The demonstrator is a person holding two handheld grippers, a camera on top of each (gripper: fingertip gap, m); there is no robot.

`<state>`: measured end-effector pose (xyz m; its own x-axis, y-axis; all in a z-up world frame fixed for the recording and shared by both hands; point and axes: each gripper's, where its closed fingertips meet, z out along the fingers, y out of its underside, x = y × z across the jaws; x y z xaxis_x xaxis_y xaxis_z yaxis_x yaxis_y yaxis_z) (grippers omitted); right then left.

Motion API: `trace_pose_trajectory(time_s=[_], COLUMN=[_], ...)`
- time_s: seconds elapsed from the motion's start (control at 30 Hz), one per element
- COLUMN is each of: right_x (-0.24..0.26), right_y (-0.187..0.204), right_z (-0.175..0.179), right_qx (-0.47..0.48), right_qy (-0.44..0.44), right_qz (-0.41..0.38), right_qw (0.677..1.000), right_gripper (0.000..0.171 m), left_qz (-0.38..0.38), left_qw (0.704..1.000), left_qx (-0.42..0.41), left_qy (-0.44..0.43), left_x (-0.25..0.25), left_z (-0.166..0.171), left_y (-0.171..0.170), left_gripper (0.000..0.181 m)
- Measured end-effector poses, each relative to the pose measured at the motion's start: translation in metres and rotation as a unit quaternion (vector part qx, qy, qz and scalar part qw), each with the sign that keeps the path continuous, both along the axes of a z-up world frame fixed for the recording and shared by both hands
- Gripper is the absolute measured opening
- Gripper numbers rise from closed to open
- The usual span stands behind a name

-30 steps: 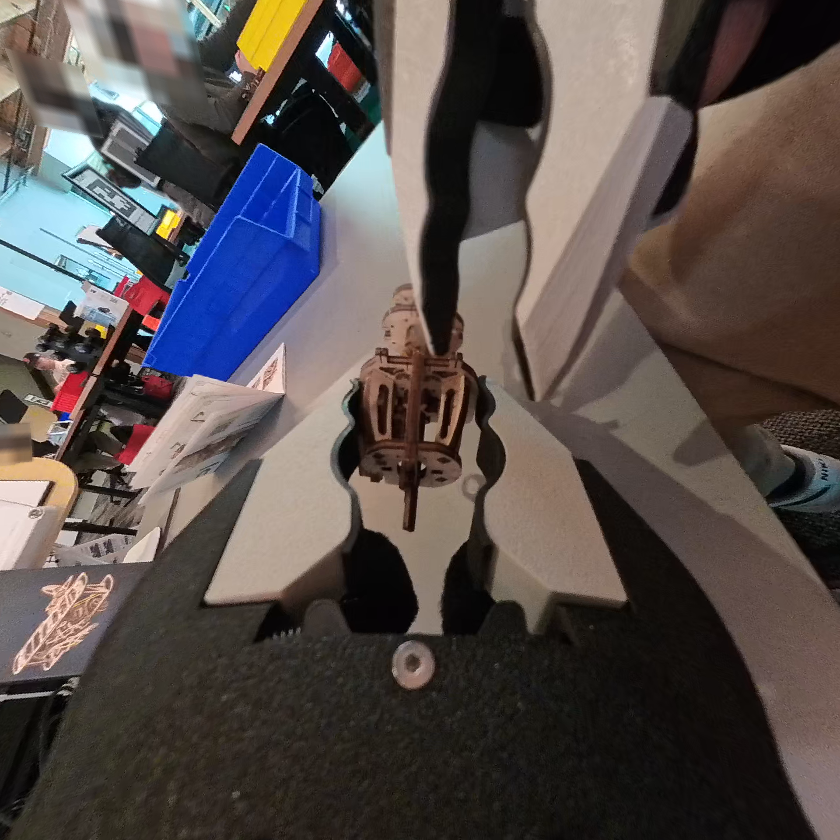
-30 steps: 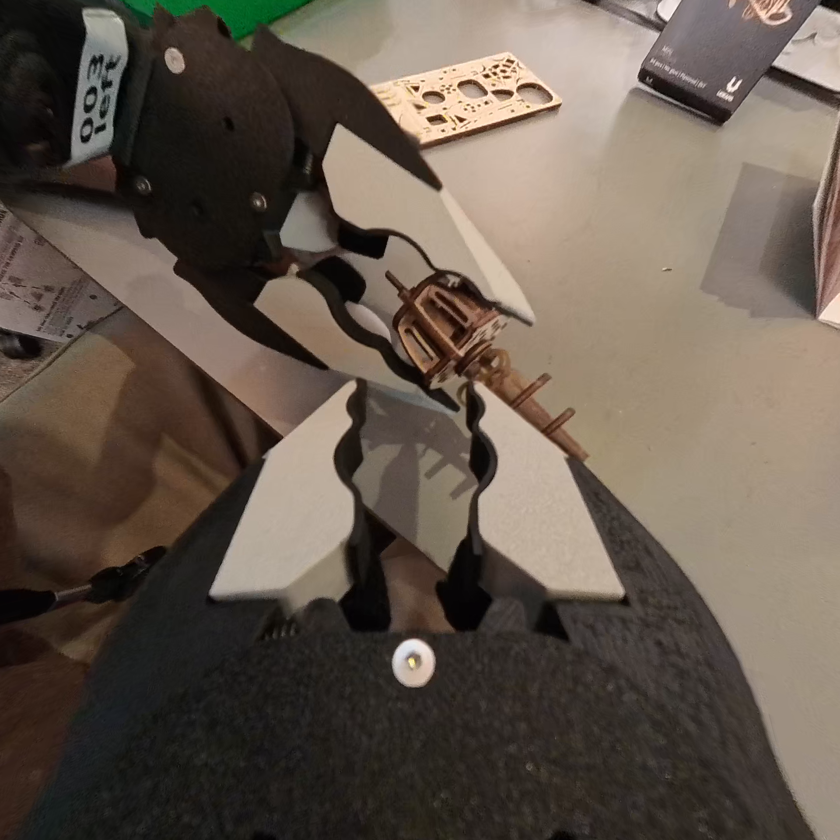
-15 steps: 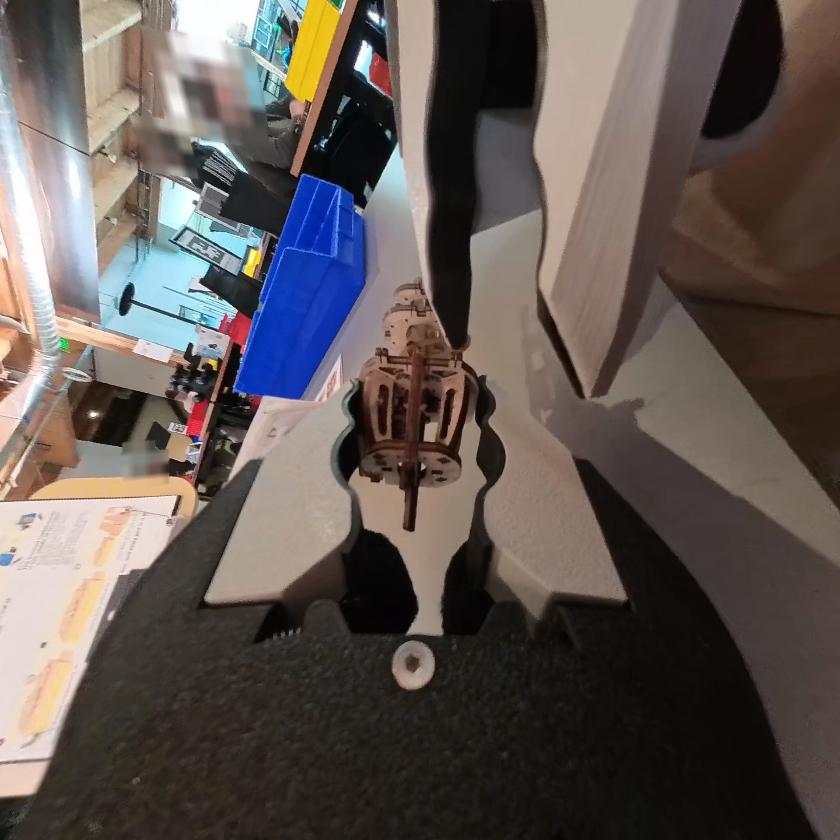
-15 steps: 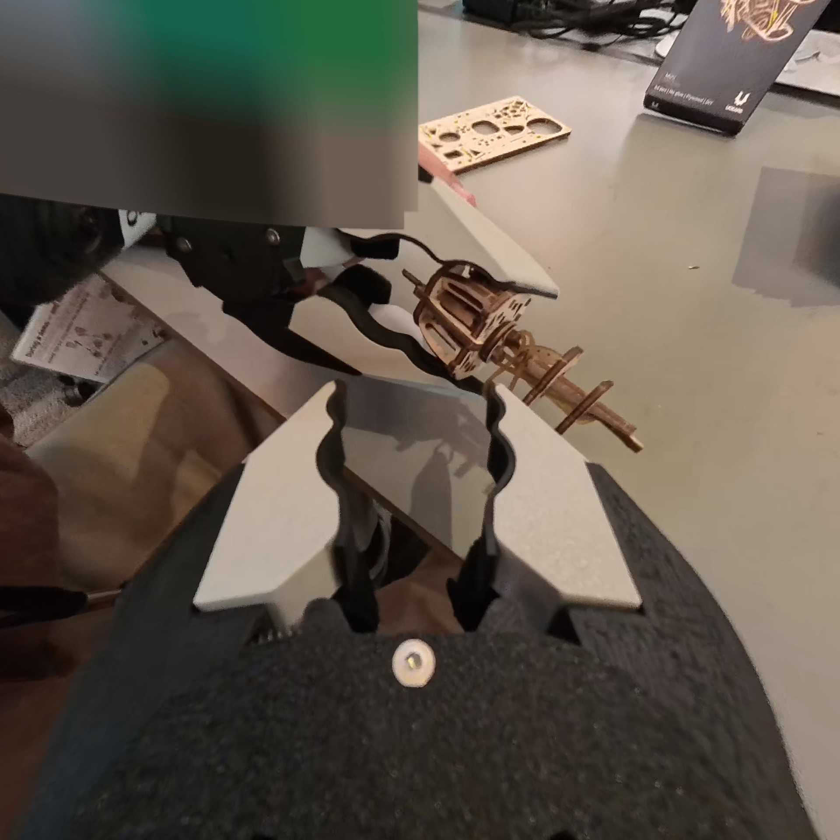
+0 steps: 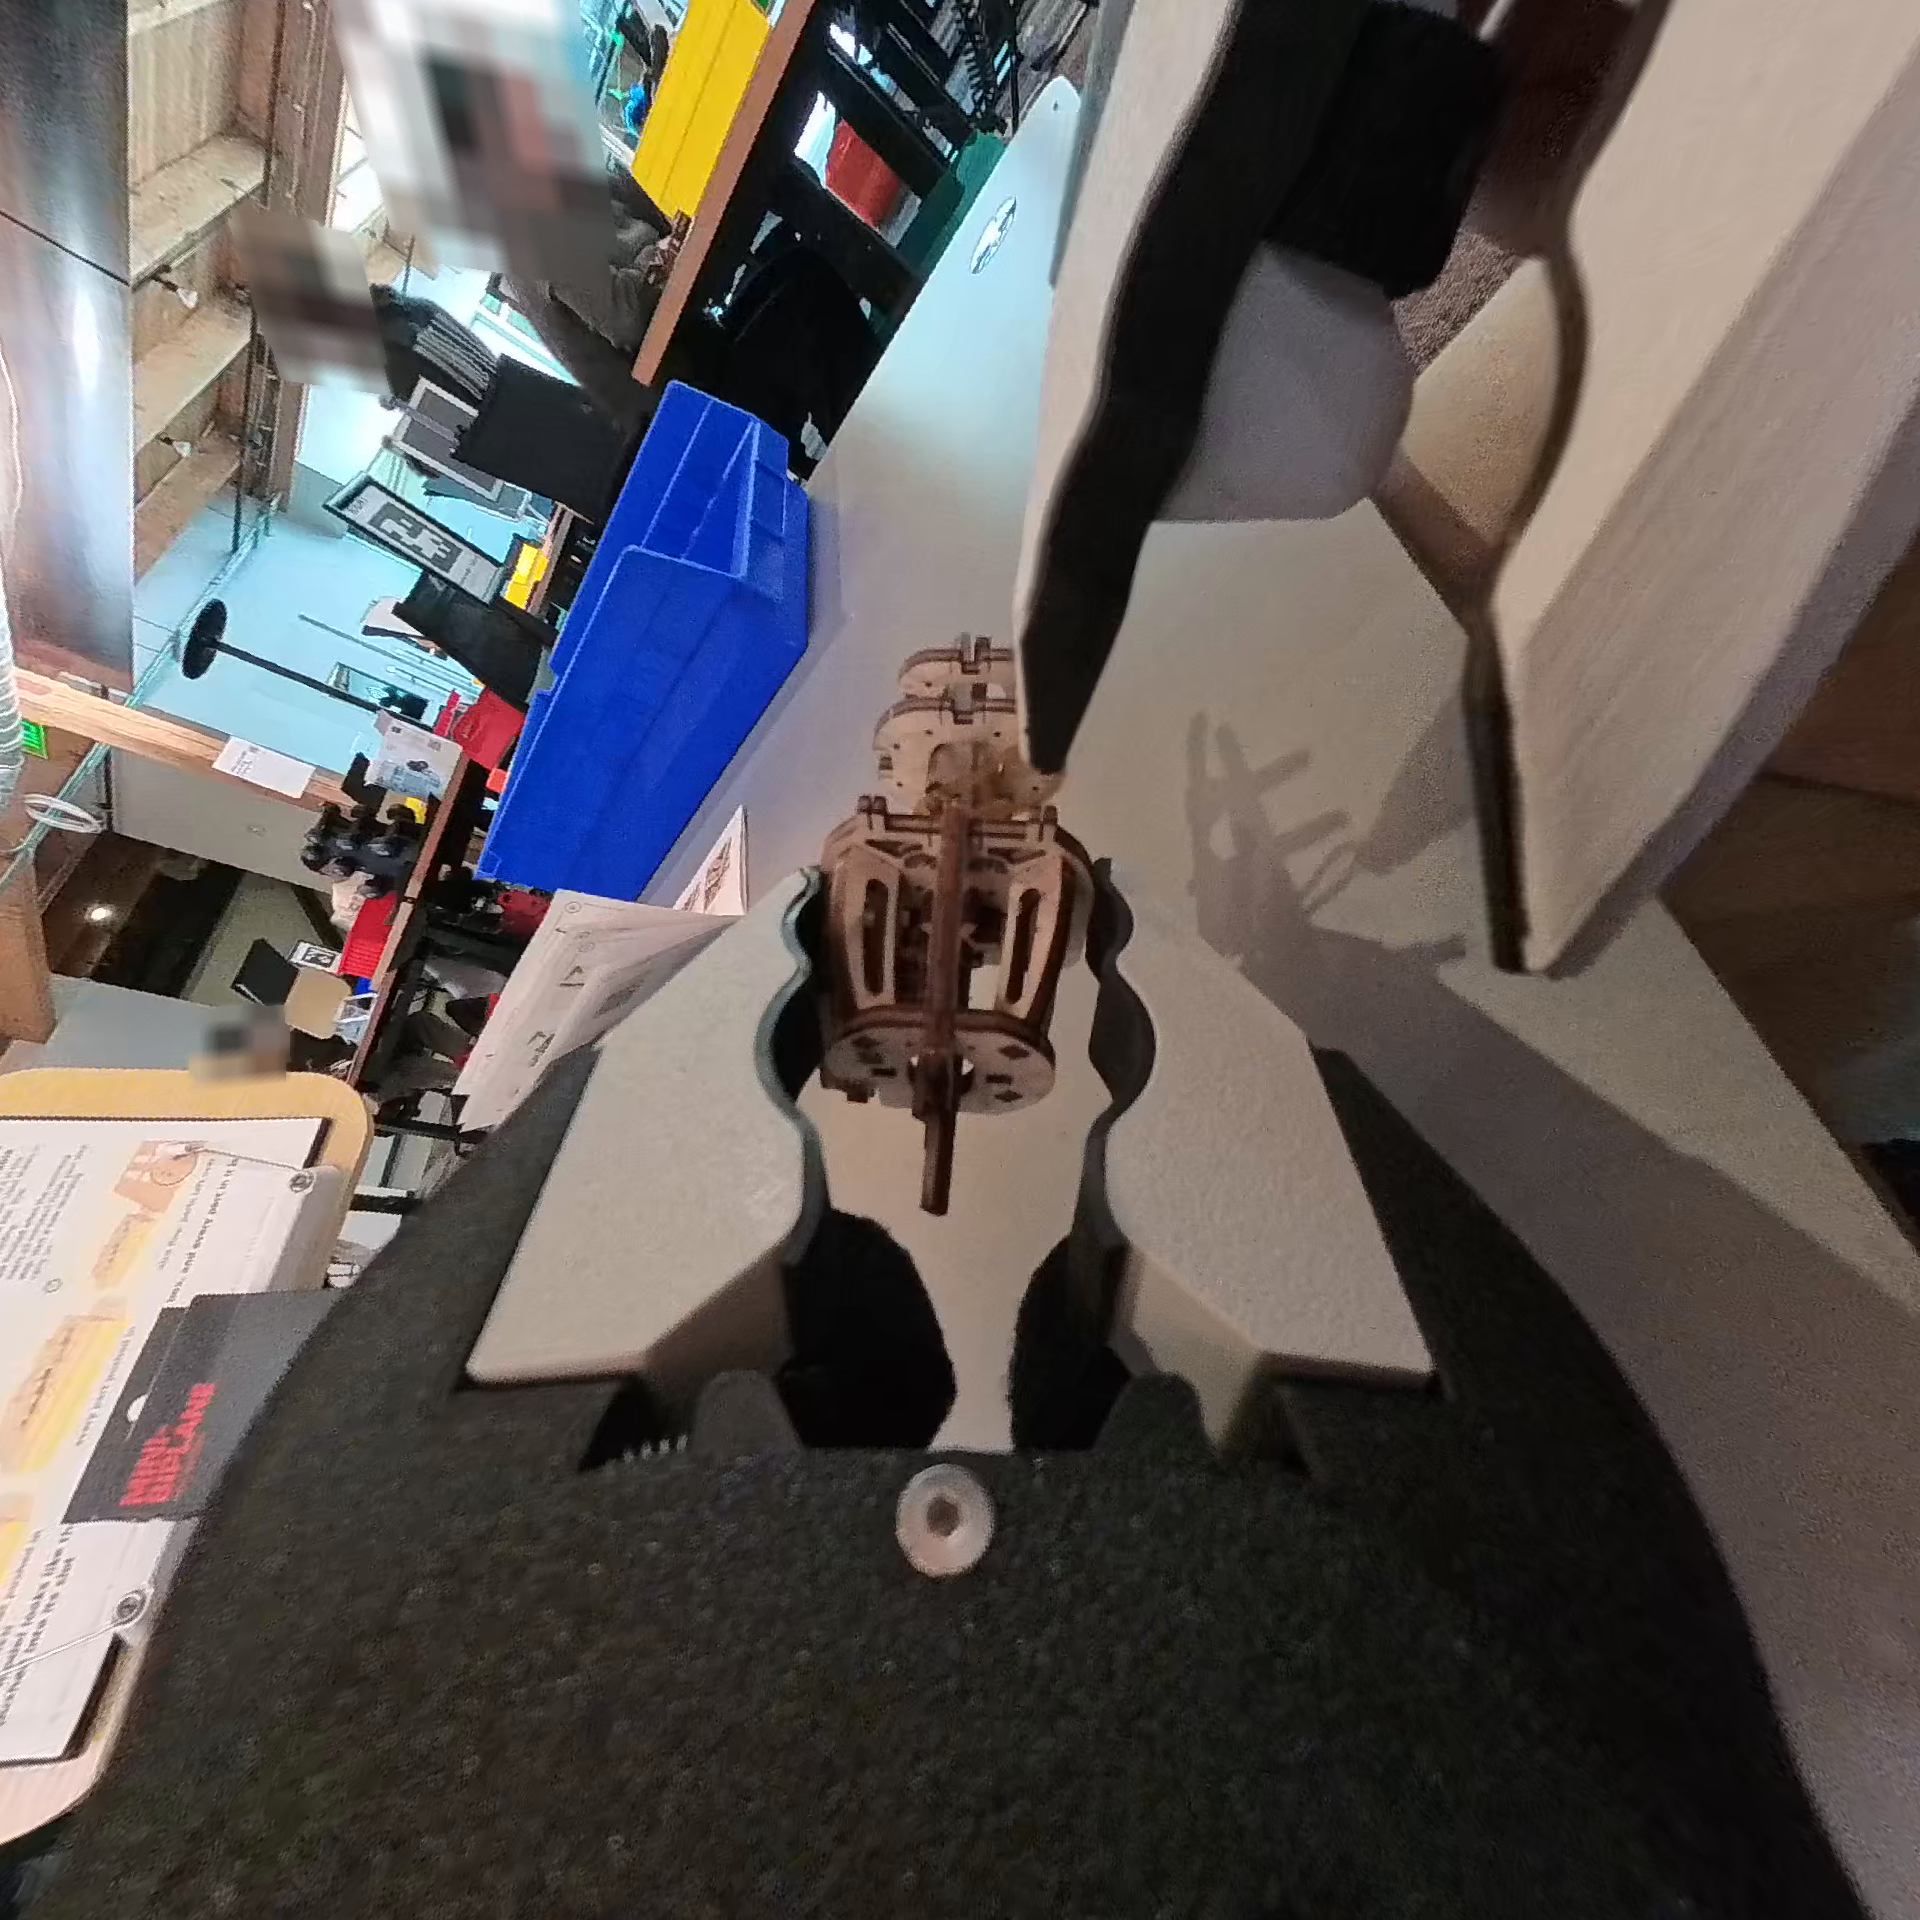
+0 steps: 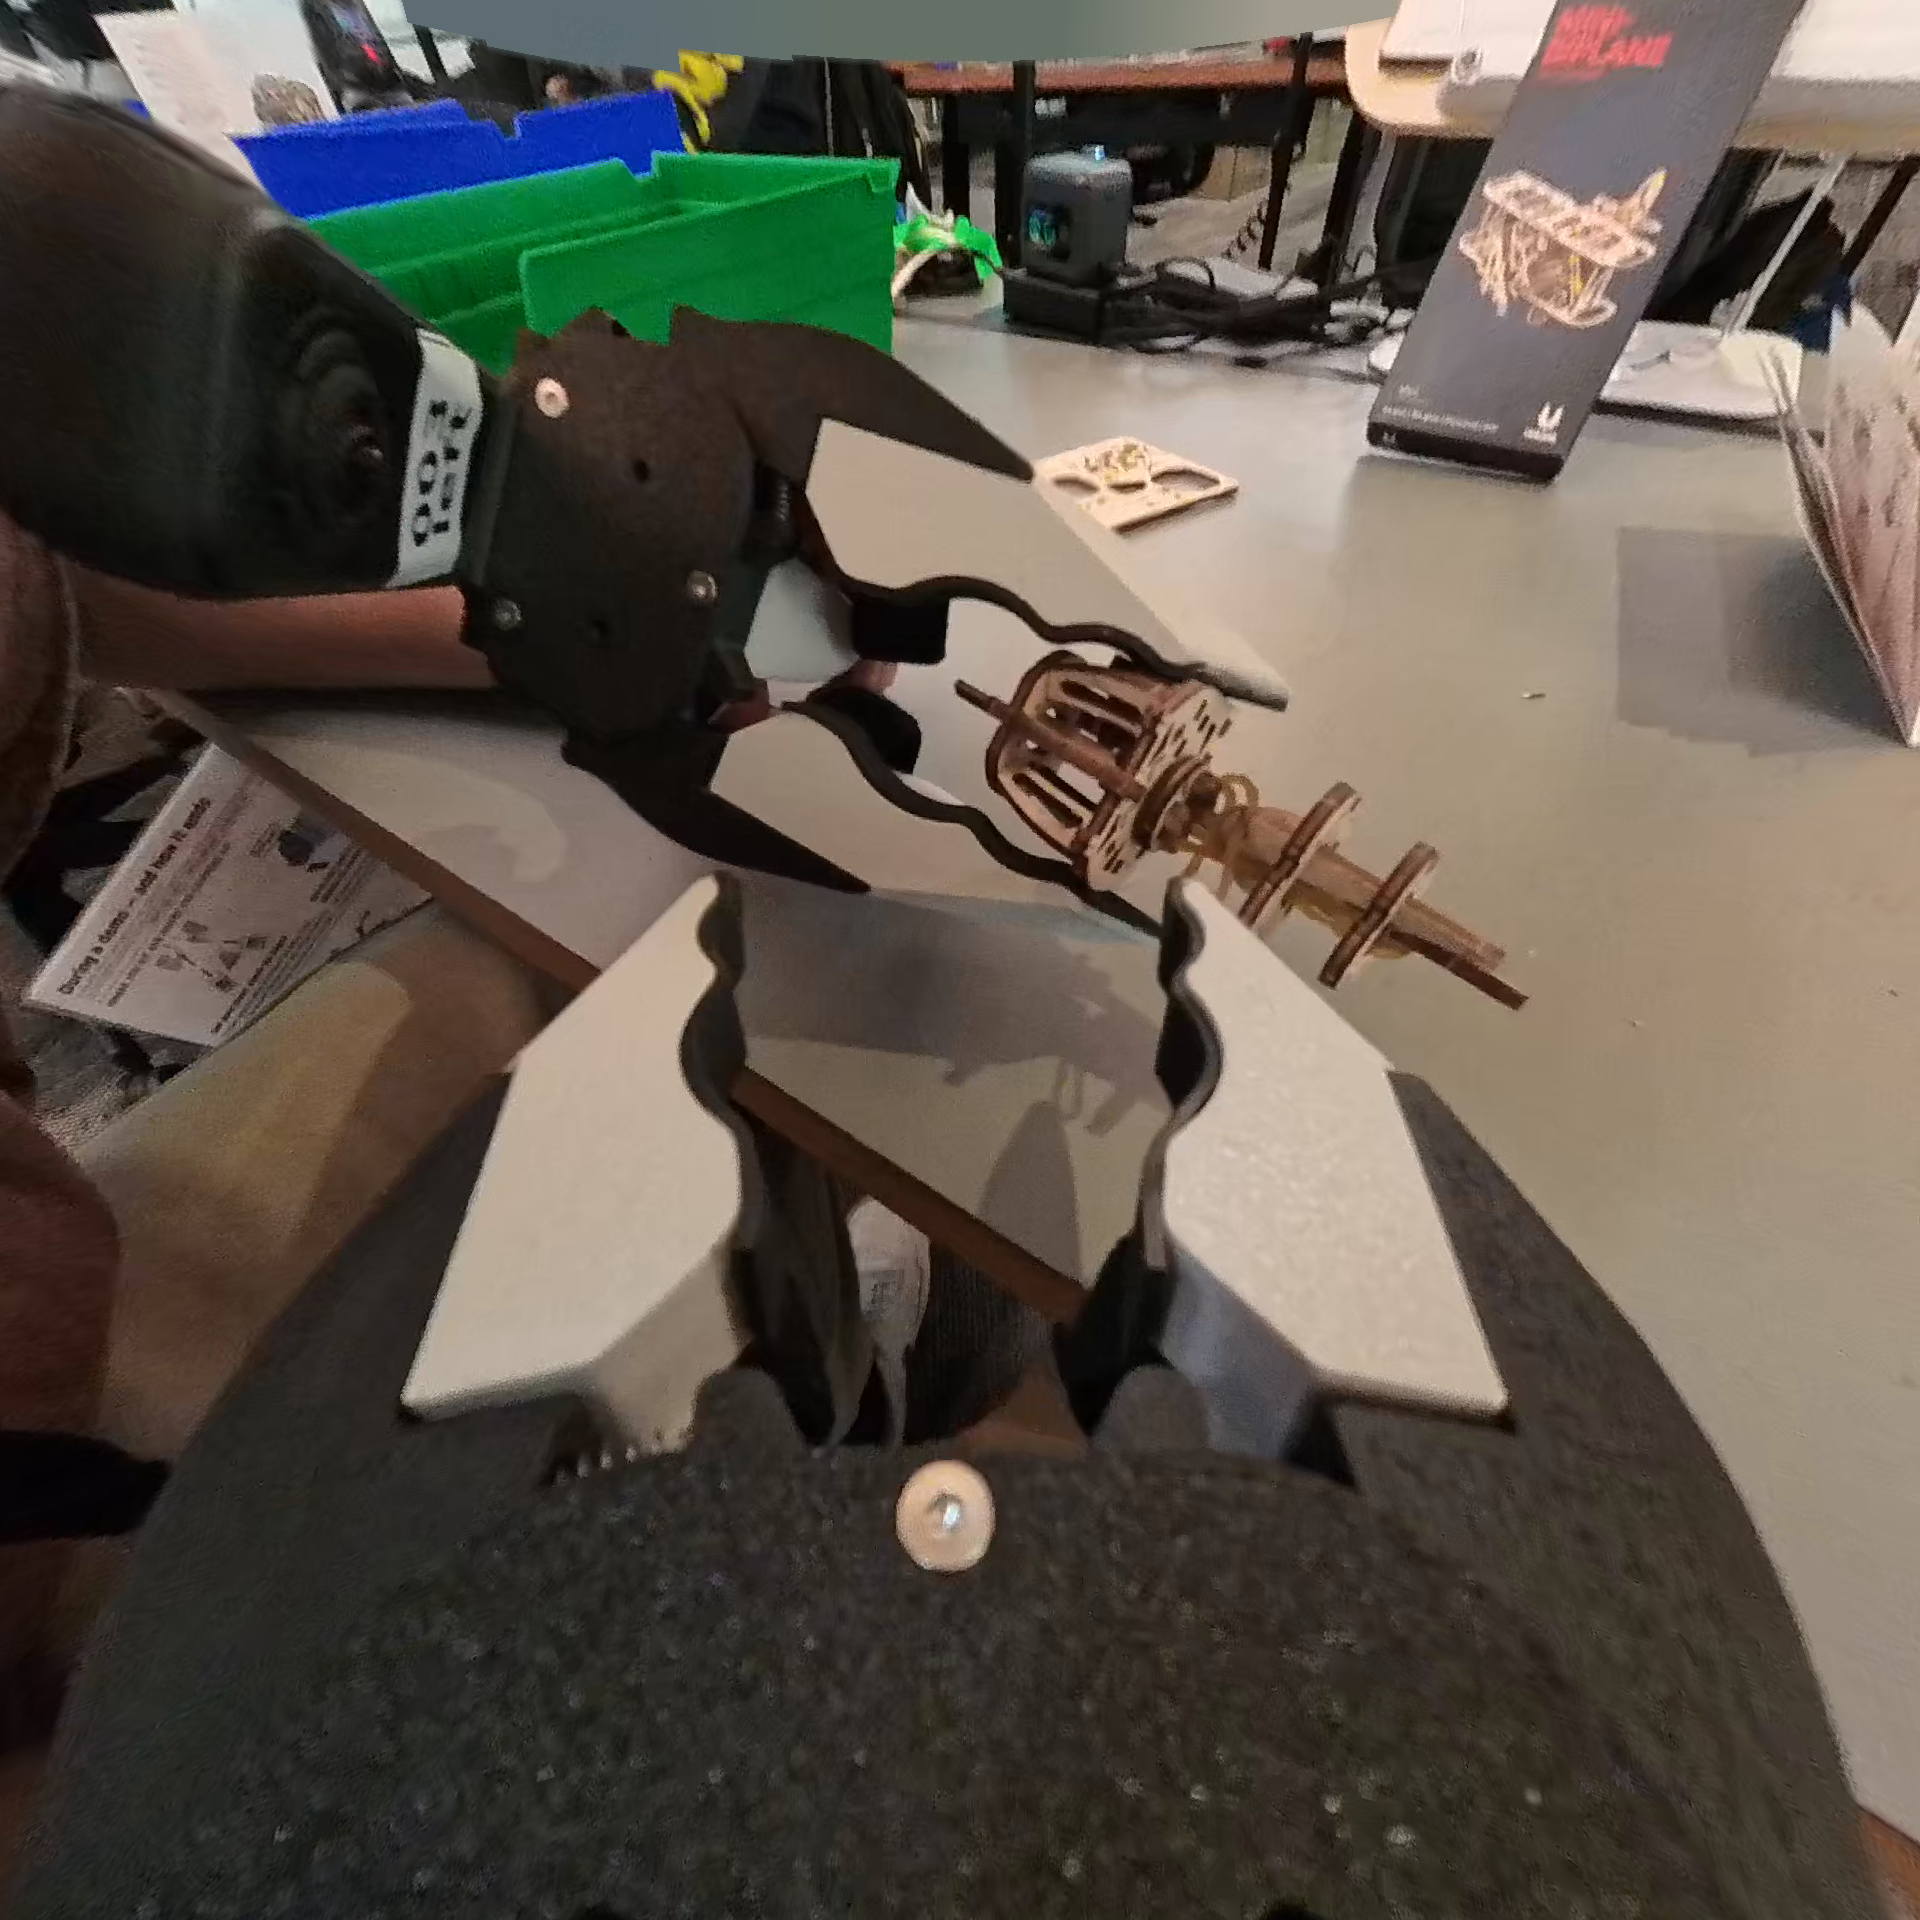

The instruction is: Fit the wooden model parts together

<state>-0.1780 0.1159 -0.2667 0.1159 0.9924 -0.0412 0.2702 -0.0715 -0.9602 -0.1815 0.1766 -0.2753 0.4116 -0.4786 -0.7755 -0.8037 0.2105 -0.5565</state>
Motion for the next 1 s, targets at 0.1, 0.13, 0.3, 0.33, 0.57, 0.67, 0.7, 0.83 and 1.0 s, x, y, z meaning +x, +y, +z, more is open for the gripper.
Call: trace_pose_trajectory(time_s=[0.1, 0.13, 0.3, 0.33, 0.57, 0.67, 0.7, 0.83, 1.0], right_x=[-0.001, 0.000, 0.012, 0.017, 0.040, 0.036, 0.033, 0.028, 0.024], right_y=[-0.003, -0.003, -0.003, 0.002, 0.061, 0.074, 0.076, 0.076, 0.072], right_z=[0.003, 0.002, 0.023, 0.029, 0.024, 0.014, 0.011, 0.007, 0.029], right_qx=[0.006, 0.005, -0.003, 0.004, 0.048, 0.094, 0.105, 0.112, 0.095], right_qy=[0.016, 0.015, 0.036, 0.036, -0.056, -0.064, -0.062, -0.063, -0.050], right_qz=[0.005, 0.006, 0.024, 0.030, 0.118, 0.157, 0.169, 0.213, 0.220], right_qw=[1.000, 1.000, 0.999, 0.999, 0.990, 0.981, 0.978, 0.969, 0.970], right_gripper=[0.084, 0.084, 0.076, 0.073, 0.043, 0.035, 0.033, 0.027, 0.022], left_qz=[0.001, 0.000, 0.001, 0.000, -0.009, -0.013, -0.015, -0.014, -0.014], left_qw=[1.000, 1.000, 1.000, 1.000, 1.000, 1.000, 1.000, 1.000, 1.000], left_qx=[0.007, 0.005, 0.002, 0.001, -0.005, 0.006, 0.007, 0.004, -0.006], left_qy=[0.009, 0.010, 0.005, 0.003, -0.018, -0.005, -0.003, -0.007, -0.009], left_x=[0.000, 0.000, -0.003, -0.003, -0.002, -0.001, 0.000, -0.001, -0.002], left_z=[0.000, -0.001, -0.001, -0.001, 0.004, 0.003, 0.002, 0.003, -0.001], left_y=[0.000, 0.000, 0.001, 0.001, -0.001, -0.002, -0.002, -0.002, -0.001], left_gripper=[0.047, 0.047, 0.047, 0.047, 0.047, 0.047, 0.047, 0.047, 0.047])
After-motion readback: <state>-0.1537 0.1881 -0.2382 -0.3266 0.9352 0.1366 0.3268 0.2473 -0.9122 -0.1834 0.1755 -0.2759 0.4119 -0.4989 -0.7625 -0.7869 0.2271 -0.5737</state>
